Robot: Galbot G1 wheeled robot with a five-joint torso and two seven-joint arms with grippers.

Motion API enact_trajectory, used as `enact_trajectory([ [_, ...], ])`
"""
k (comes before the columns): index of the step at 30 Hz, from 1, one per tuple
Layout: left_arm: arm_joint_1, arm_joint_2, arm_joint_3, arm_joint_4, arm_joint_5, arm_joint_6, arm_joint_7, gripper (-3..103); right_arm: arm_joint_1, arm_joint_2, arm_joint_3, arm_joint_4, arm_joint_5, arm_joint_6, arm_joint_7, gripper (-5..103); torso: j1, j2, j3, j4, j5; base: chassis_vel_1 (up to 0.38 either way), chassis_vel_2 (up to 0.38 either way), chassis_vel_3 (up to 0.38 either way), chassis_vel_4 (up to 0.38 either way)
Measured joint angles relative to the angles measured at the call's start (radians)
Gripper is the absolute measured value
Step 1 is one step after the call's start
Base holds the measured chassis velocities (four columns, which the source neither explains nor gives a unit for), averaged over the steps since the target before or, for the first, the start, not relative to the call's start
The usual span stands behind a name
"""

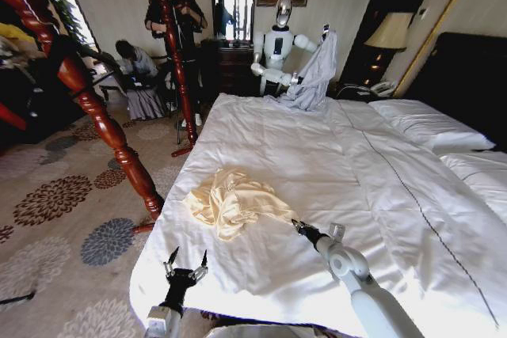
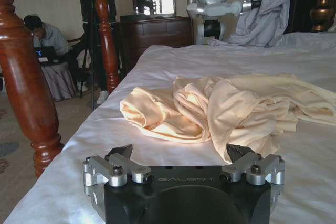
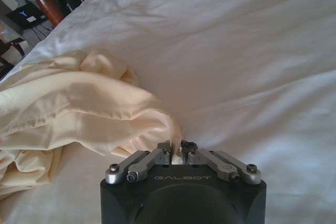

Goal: Pick up the clothes from the bed and hang them on the clothes hanger.

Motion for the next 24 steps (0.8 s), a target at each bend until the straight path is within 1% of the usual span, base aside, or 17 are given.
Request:
enact_trajectory([
  [1, 0.0, 0.0, 0.0, 0.0, 0.0, 0.0, 0.0, 100, 0.001, 0.001, -0.002, 0.001, 0.002, 0.0, 0.002, 10, 0.0, 0.0, 0.0, 0.0, 0.0, 0.0, 0.0, 0.0, 0.0],
  [2, 0.0, 0.0, 0.0, 0.0, 0.0, 0.0, 0.0, 102, 0.001, 0.002, -0.003, 0.003, 0.006, -0.001, 0.005, 5, 0.0, 0.0, 0.0, 0.0, 0.0, 0.0, 0.0, 0.0, 0.0],
  [3, 0.0, 0.0, 0.0, 0.0, 0.0, 0.0, 0.0, 102, 0.001, 0.002, -0.003, 0.003, 0.006, -0.001, 0.005, 5, 0.0, 0.0, 0.0, 0.0, 0.0, 0.0, 0.0, 0.0, 0.0],
  [4, 0.0, -0.001, 0.0, 0.0, 0.0, 0.0, 0.0, 102, 0.001, 0.003, -0.003, 0.003, 0.007, -0.001, 0.006, 2, 0.0, 0.0, 0.0, 0.0, 0.0, 0.0, 0.0, 0.0, 0.0],
  [6, 0.001, -0.002, 0.0, 0.0, 0.0, -0.001, 0.0, 97, 0.001, 0.005, -0.003, 0.005, 0.013, -0.002, 0.009, 1, 0.0, 0.0, 0.0, 0.0, 0.0, 0.0, 0.0, 0.0, 0.0],
  [7, 0.001, -0.003, 0.001, 0.0, 0.0, -0.001, 0.0, 99, 0.001, 0.005, -0.002, 0.008, 0.015, -0.002, 0.01, 1, 0.0, 0.0, 0.0, 0.0, 0.0, 0.0, 0.0, 0.0, 0.0],
  [13, 0.001, -0.003, 0.005, 0.001, 0.001, -0.001, 0.0, 100, -0.008, 0.004, 0.002, 0.027, 0.032, -0.001, 0.02, 1, 0.0, 0.0, 0.0, -0.0001, 0.0, 0.0, 0.0, 0.0, 0.0],
  [21, -0.001, -0.002, 0.019, 0.009, 0.003, -0.001, 0.0, 100, -0.018, 0.003, 0.018, 0.085, 0.079, 0.002, 0.052, 1, 0.0, 0.0, 0.0, 0.0, 0.0001, 0.0, 0.0, 0.0, 0.0],
  [24, -0.004, 0.0, 0.023, 0.013, 0.003, -0.001, 0.0, 100, -0.02, -0.002, 0.026, 0.115, 0.109, 0.018, 0.065, 1, 0.0, 0.0, 0.0, 0.0, 0.0001, 0.0, 0.0, 0.0, 0.0],
])
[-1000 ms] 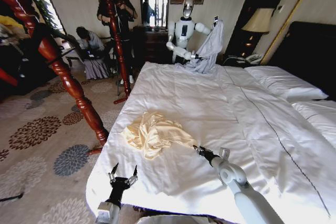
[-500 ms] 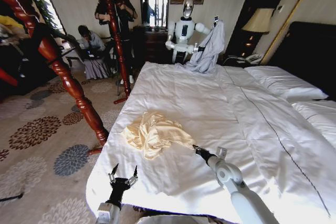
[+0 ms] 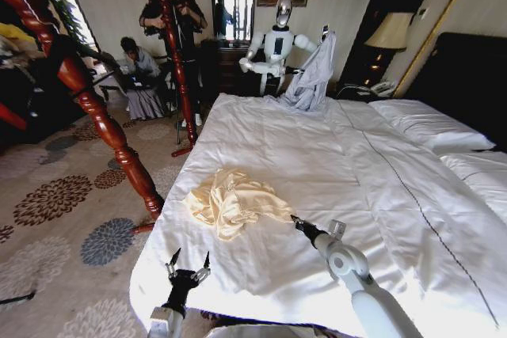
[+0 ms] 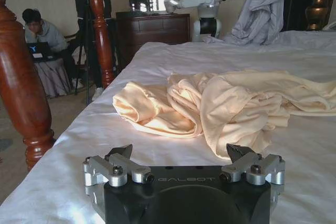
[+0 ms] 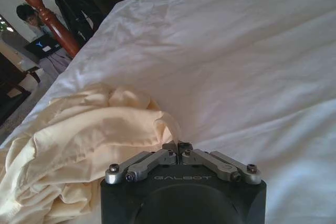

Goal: Pick up the clothes from the bed and hang them on the clothes hanger.

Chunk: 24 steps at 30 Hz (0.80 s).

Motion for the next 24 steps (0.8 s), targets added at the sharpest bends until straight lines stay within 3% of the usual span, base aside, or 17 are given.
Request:
enact_trajectory([
  [11, -0.007, 0.014, 0.019, 0.008, 0.001, 0.005, 0.001, 100, -0.011, -0.024, 0.07, 0.088, 0.073, 0.003, 0.044, 1, 0.0, 0.0, 0.0, 0.0001, 0.0002, 0.0, 0.0, 0.0, 0.0],
  [16, -0.045, 0.043, 0.073, 0.046, -0.02, 0.025, 0.0, 101, -0.023, -0.051, 0.123, 0.137, 0.127, -0.003, 0.071, 1, 0.0, 0.0, 0.0, 0.0001, 0.0001, 0.0, 0.0, 0.0, 0.0],
  [20, -0.125, 0.072, 0.167, 0.095, -0.081, 0.056, -0.025, 100, -0.031, -0.074, 0.157, 0.155, 0.155, -0.009, 0.085, 1, 0.0, 0.0, 0.0, 0.0003, 0.0, 0.0, 0.0, 0.0, 0.0],
  [23, -0.257, 0.08, 0.269, 0.137, -0.251, 0.1, -0.071, 102, -0.051, -0.089, 0.171, 0.166, 0.158, -0.013, 0.09, 1, 0.0, 0.0, 0.0, -0.0003, -0.0001, 0.0, 0.0, 0.0, 0.0],
  [24, -0.257, 0.08, 0.269, 0.137, -0.251, 0.1, -0.071, 102, -0.051, -0.089, 0.171, 0.166, 0.158, -0.013, 0.09, 1, 0.0, 0.0, 0.0, -0.0003, -0.0001, 0.0, 0.0, 0.0, 0.0],
])
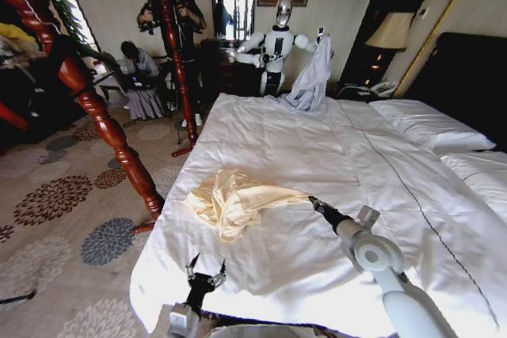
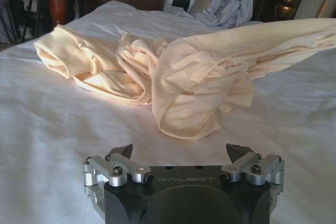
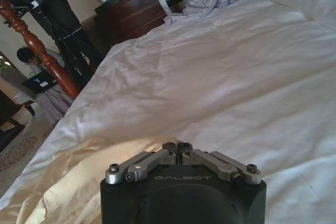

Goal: Pick up the clothes from the bed and hang them on the clothes hanger.

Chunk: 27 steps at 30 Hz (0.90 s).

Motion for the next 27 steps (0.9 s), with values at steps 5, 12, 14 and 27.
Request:
enact_trajectory([
  [5, -0.096, -0.014, 0.06, 0.033, -0.162, 0.035, -0.032, 99, -0.018, -0.002, 0.01, 0.004, -0.002, -0.005, 0.004, 1, 0.0, 0.0, 0.0, 0.0002, 0.0003, 0.0, 0.0, 0.0, 0.0],
  [12, -0.202, -0.032, 0.092, 0.119, -0.165, 0.034, -0.045, 99, -0.02, -0.02, 0.028, -0.005, 0.009, -0.007, 0.005, 1, 0.0, 0.0, 0.0, 0.0004, 0.0002, 0.0, 0.0, 0.0, 0.0],
  [14, -0.22, -0.037, 0.097, 0.13, -0.166, 0.033, -0.046, 99, -0.02, -0.021, 0.029, -0.005, 0.01, -0.007, 0.005, 1, 0.0, 0.0, 0.0, 0.0004, 0.0002, 0.0, 0.0, 0.0, 0.0],
  [27, -0.31, -0.076, 0.124, 0.187, -0.172, 0.048, -0.058, 72, -0.025, -0.013, 0.031, -0.005, 0.003, -0.009, 0.005, 1, 0.0, 0.0, 0.0, 0.0004, 0.0001, 0.0, 0.0, 0.0, 0.0],
])
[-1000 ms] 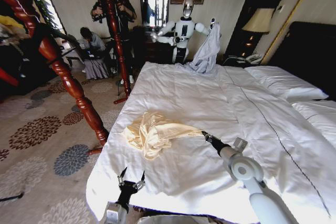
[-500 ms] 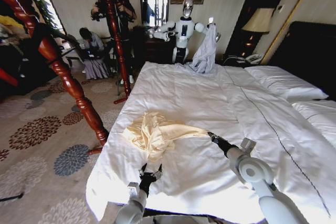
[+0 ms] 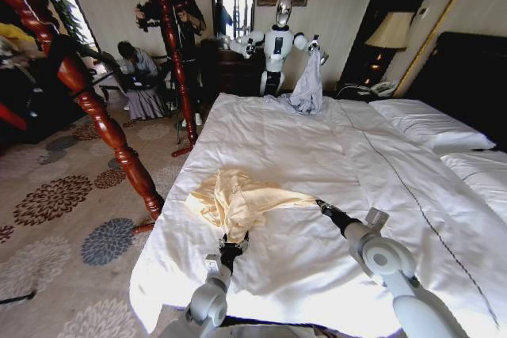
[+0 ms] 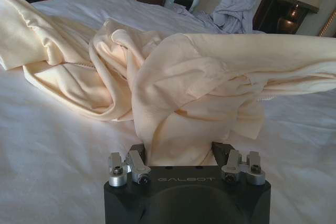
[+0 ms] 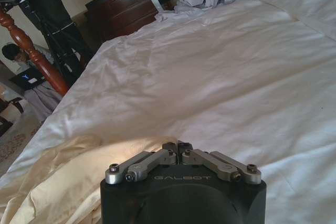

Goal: Pick up the clothes from the bed and hang them on the clothes hanger.

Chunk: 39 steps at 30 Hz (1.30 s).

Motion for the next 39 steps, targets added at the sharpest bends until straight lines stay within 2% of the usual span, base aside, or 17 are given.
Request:
enact_trajectory([
  [1, 0.003, 0.0, -0.002, 0.0, 0.0, 0.0, 0.0, 66, 0.0, 0.001, 0.001, 0.001, 0.0, 0.0, 0.0, 1, 0.0, 0.0, 0.0, 0.0, 0.0, 0.0, 0.0, 0.0, 0.0],
  [2, 0.003, 0.0, -0.002, 0.0, 0.0, 0.0, 0.0, 66, 0.0, 0.001, 0.001, 0.001, 0.0, 0.0, 0.0, 1, 0.0, 0.0, 0.0, 0.0, 0.0, 0.0, 0.0, 0.0, 0.0],
  [5, 0.009, 0.004, -0.011, -0.009, 0.0, 0.0, -0.001, 50, 0.0, 0.001, 0.001, 0.005, 0.0, 0.0, 0.0, 1, 0.0, 0.0, 0.0, 0.0, -0.0001, 0.0, 0.0, 0.0, 0.0],
  [7, 0.01, 0.006, -0.014, -0.012, 0.0, 0.0, -0.001, 50, 0.0, 0.001, 0.001, 0.006, 0.0, 0.0, 0.0, 1, 0.0, 0.0, 0.0, 0.0, -0.0001, 0.0, 0.0, 0.0, 0.0],
  [11, 0.011, 0.036, -0.02, -0.019, -0.027, -0.01, -0.001, 28, 0.001, -0.002, -0.001, 0.009, 0.001, 0.0, 0.0, 1, 0.0, 0.0, 0.0, 0.0, -0.0001, 0.0, 0.0, 0.0, 0.0],
  [13, 0.01, 0.043, -0.021, -0.019, -0.031, -0.011, -0.001, 28, 0.001, -0.003, -0.002, 0.009, 0.001, 0.0, 0.0, 1, 0.0, 0.0, 0.0, 0.0, -0.0002, 0.0, 0.0, 0.0, 0.0],
  [16, 0.002, 0.063, -0.027, -0.035, -0.038, -0.013, -0.003, 12, 0.005, -0.004, -0.017, 0.011, -0.001, 0.0, 0.001, 1, 0.0, 0.0, 0.0, 0.0, -0.0002, 0.0, 0.0, 0.0, 0.0],
  [17, 0.002, 0.063, -0.027, -0.035, -0.038, -0.013, -0.003, 12, 0.005, -0.004, -0.017, 0.011, -0.001, 0.0, 0.001, 1, 0.0, 0.0, 0.0, 0.0, -0.0002, 0.0, 0.0, 0.0, 0.0],
  [20, 0.004, 0.07, -0.031, -0.062, -0.039, -0.009, -0.008, 1, 0.008, -0.005, -0.027, 0.013, -0.004, 0.0, 0.001, 1, 0.0, 0.0, 0.0, -0.0001, -0.0002, 0.0, 0.0, 0.0, 0.0],
  [27, 0.038, 0.113, -0.067, -0.148, -0.032, 0.001, -0.008, 1, 0.001, -0.01, -0.027, 0.038, -0.017, -0.002, 0.0, 1, 0.0, 0.0, 0.0, 0.0, -0.0002, 0.0, 0.0, 0.0, 0.0],
  [32, 0.072, 0.165, -0.142, -0.251, -0.052, 0.007, -0.007, 1, -0.029, -0.03, 0.013, 0.086, -0.011, -0.009, -0.002, 1, 0.0, 0.0, 0.0, 0.0001, -0.0002, 0.0, 0.0, 0.0, 0.0],
  [39, 0.094, 0.246, -0.243, -0.452, -0.133, 0.046, -0.02, 1, -0.102, -0.075, 0.081, 0.228, 0.012, -0.018, -0.004, 0, 0.0, 0.0, 0.0, -0.0001, -0.0003, 0.0, 0.0, 0.0, 0.0],
])
